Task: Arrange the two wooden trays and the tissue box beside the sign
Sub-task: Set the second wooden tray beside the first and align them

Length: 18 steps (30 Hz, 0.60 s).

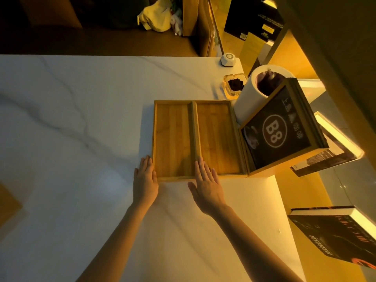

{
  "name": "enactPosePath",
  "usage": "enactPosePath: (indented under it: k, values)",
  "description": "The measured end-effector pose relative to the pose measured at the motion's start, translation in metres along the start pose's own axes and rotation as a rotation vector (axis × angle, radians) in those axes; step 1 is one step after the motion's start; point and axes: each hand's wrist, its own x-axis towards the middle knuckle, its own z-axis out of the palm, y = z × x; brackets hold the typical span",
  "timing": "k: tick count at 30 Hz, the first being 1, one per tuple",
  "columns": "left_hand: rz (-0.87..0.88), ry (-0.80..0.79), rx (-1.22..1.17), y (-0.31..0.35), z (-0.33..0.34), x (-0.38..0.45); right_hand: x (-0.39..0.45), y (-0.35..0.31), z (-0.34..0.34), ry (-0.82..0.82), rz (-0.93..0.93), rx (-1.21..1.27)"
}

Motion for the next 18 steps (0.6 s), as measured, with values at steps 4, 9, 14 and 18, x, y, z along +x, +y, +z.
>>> enactPosePath:
  k: [4, 9, 14, 18]
  values:
    - [0.005, -0.006, 0.004, -0.001, -0.0002, -0.0019, -0.0007, 0.0008, -0.0011, -0.014, -0.011, -0.003]
    - [0.009, -0.01, 0.016, -0.0016, -0.0003, -0.002, 0.0009, 0.0013, 0.001, -0.008, -0.008, -0.012]
    - [-0.016, -0.023, -0.002, 0.0005, -0.0016, -0.0023, 0.0007, 0.0006, 0.0011, -0.003, -0.009, -0.02]
    - [-0.037, -0.02, -0.015, 0.002, -0.0007, -0.0024, 0.0005, -0.0009, -0.0007, -0.009, -0.005, -0.017]
